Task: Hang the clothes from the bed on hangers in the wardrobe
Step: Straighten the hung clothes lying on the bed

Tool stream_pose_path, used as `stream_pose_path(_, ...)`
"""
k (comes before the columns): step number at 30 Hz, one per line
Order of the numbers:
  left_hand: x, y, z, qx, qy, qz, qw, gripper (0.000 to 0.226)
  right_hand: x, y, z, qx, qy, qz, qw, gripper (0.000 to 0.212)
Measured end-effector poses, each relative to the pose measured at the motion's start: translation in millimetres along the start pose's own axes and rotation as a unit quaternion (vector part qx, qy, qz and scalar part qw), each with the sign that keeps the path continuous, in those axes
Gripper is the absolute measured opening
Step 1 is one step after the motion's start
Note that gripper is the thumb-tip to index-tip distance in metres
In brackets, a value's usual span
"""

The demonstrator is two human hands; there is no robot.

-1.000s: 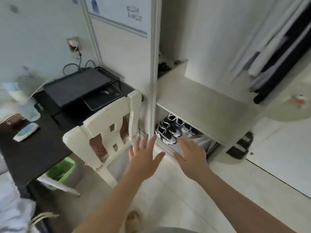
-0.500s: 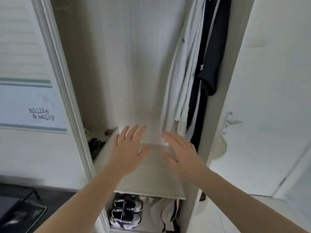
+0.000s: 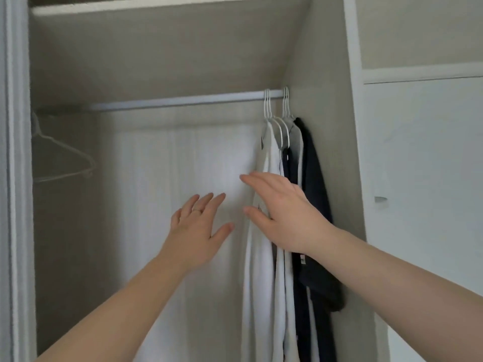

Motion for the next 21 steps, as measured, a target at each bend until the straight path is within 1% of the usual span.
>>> stream_pose_path(5,3,-25,59,-0.006,-0.054,0.007,0.998,0.067,-15,3,70,-0.015,0.022,-0.074,0.997,0.055)
stream_pose_path(7,1,-37,82,-0.004,-0.056,-0.011,0.998,0.065,-18,5,98,-0.015,0.026,-0.107,0.994,0.053)
stream_pose_path(10,-3,-55,116,0.006,-0.028,-0.085,0.996,0.064,-20,8,136,-0.012,0.006,-0.145,0.989,0.049)
stream_pose_path(13,-7,-73,145,0.033,0.014,-0.174,0.984,0.066,-25,5,168,0.018,-0.024,-0.187,0.982,0.043)
stream_pose_path(15,-10,-86,163,0.049,0.016,-0.209,0.977,0.067,-28,0,184,0.044,-0.029,-0.249,0.967,0.038)
stream_pose_path(17,-13,-100,180,0.054,0.004,-0.244,0.968,0.068,-31,-7,198,0.067,-0.035,-0.322,0.944,0.031)
stream_pose_path(19,-15,-112,197,0.066,0.008,-0.306,0.950,0.072,-34,-15,209,0.080,-0.063,-0.354,0.930,0.019)
stream_pose_path(21,-15,-123,208,0.082,0.004,-0.366,0.927,0.078,-38,-24,219,0.092,-0.090,-0.367,0.921,0.019)
Point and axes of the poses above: each hand's wrist, its own z-axis towards the middle knuckle, its own y-axis out of the back of the hand, x = y × z, the point moved 1 cm from there along z, towards the middle knuckle, and after that the axes turned 12 degrees about -x, right-handed, at the moved point
